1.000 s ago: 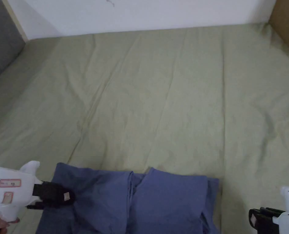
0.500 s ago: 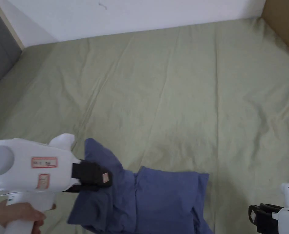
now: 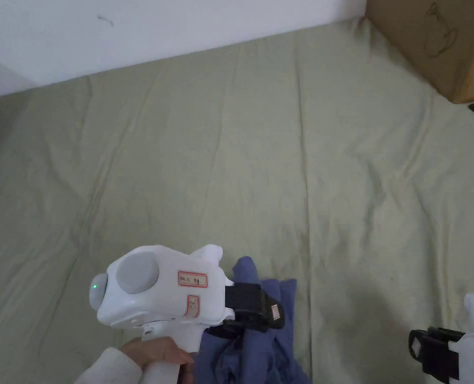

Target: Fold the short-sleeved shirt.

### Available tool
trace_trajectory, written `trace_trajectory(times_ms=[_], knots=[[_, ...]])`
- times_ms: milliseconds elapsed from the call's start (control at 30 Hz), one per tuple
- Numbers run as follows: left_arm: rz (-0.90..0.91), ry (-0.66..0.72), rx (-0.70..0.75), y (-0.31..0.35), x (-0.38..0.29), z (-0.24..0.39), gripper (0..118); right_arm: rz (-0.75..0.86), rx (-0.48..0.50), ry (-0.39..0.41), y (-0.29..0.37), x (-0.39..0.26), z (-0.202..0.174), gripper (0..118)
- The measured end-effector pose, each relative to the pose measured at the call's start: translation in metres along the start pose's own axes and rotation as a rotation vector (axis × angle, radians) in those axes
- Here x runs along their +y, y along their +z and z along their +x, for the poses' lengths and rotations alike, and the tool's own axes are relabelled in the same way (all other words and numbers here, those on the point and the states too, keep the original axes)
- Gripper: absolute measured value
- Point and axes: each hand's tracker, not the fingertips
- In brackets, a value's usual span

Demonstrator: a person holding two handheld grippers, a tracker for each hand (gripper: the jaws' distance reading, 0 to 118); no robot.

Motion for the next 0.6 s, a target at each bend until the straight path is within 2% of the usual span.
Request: trace_trajectory(times_ms=[67, 100, 133, 233, 267, 333, 367, 400, 467, 600], knots=[[0.000, -0.015, -0.069, -0.006, -0.002, 0.004, 104, -0.003, -0.007, -0.003, -0.001, -0.001, 0.003, 0], [-0.008, -0.025, -0.072, -0.003, -0.004, 0.005, 113, -0.009, -0.009, -0.007, -0.002, -0.002, 0.004, 0], [-0.008, -0.031, -0.066, -0.002, -0.003, 0.002, 111, -0.012, -0.008, -0.009, -0.004, -0.002, 0.004, 0], [0.053, -0.005, -0.062, 0.015, -0.008, -0.002, 95, -0.023, -0.001, -0.007, -0.006, -0.003, 0.001, 0], [0.081, 0.022, -0.055, 0.024, -0.009, -0.009, 85, -0.026, 0.001, -0.002, -0.006, -0.003, -0.003, 0], [0.134, 0.046, -0.062, 0.038, -0.012, -0.016, 45, -0.027, 0.001, 0.009, -0.007, -0.003, -0.007, 0], [0.159, 0.064, -0.044, 0.045, -0.014, -0.027, 19, -0.028, 0.003, 0.012, -0.007, -0.003, -0.008, 0], [0.197, 0.082, 0.005, 0.052, -0.015, -0.037, 1, -0.028, 0.006, 0.014, -0.007, -0.002, -0.011, 0], [0.221, 0.103, 0.039, 0.054, -0.022, -0.035, 1, -0.029, 0.012, 0.018, -0.008, -0.002, -0.013, 0], [0.170, 0.115, -0.024, 0.035, -0.029, -0.042, 0, -0.038, 0.007, 0.020, -0.010, -0.003, -0.016, 0]])
